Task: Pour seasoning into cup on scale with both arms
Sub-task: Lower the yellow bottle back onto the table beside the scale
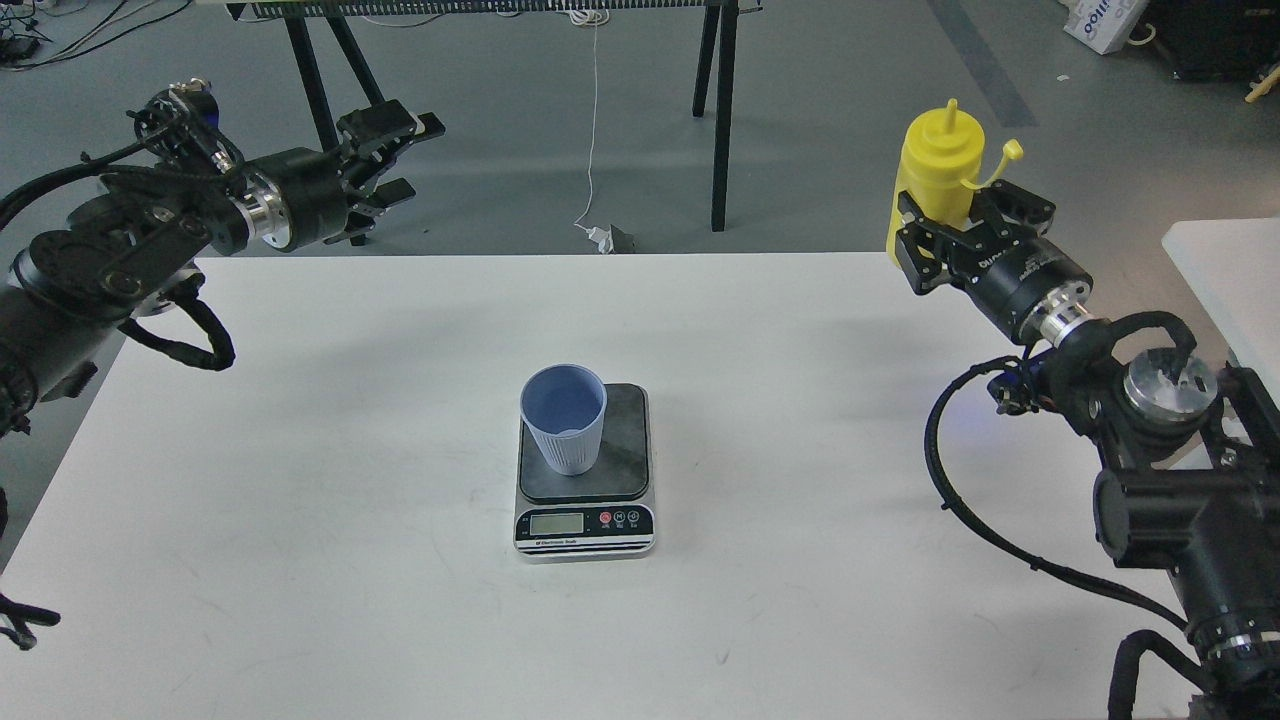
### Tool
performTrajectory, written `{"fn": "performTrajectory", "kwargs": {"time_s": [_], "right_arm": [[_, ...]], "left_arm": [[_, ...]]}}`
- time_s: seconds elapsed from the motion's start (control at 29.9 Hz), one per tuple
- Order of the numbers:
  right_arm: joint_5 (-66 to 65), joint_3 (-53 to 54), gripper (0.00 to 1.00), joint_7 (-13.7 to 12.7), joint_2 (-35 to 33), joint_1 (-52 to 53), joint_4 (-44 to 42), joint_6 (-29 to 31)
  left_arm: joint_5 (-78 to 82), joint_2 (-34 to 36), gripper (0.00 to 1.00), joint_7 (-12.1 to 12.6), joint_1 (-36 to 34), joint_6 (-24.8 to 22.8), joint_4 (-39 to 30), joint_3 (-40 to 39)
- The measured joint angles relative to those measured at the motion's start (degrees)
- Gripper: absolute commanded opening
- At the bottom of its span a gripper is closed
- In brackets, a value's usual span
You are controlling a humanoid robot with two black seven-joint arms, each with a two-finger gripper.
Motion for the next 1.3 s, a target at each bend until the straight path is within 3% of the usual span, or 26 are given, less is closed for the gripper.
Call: {"fn": "performTrajectory", "kwargs": {"time_s": [0.23,0.54,0.7,0.84,0.9,0.94,1.04,1.3], "right_arm": [[2.0,-3.7,0.09,0.0,1.2,-13.6,1.0,11.5],[2.0,-8.0,0.21,0.0,2.7,-15.8,0.5,13.9],[1.8,-10.4,0.36,0.0,3.9,-15.3,0.4,13.9],[1.8,-11.3,0.53,0.0,4.0,-15.3,0.4,14.2],[1.8,-11.6,0.76,0.0,4.0,-15.6,0.5,15.2],[1.8,-11.8,0.8,0.0,4.0,-15.6,0.5,15.6],[1.9,-12.1,0.88,0.0,3.8,-15.9,0.5,16.2],[2.1,-12.2,0.92,0.0,3.4,-17.3,0.8,16.3]], "left_arm": [[0.0,-0.5,0.99,0.0,-0.1,0.0,0.0,0.0],[0.1,-0.3,0.99,0.0,0.2,0.0,-0.2,-0.1],[0.1,-0.3,0.99,0.0,0.5,0.0,-0.3,-0.1],[0.1,-0.3,0.99,0.0,0.5,0.0,-0.3,-0.1],[0.1,-0.3,0.99,0.0,0.5,0.0,-0.3,-0.1],[0.1,-0.3,0.99,0.0,0.5,0.0,-0.3,-0.1],[0.0,-0.1,0.99,0.0,0.5,0.0,-0.3,-0.1],[0.0,0.0,0.99,0.0,0.5,0.0,-0.4,-0.1]]}}
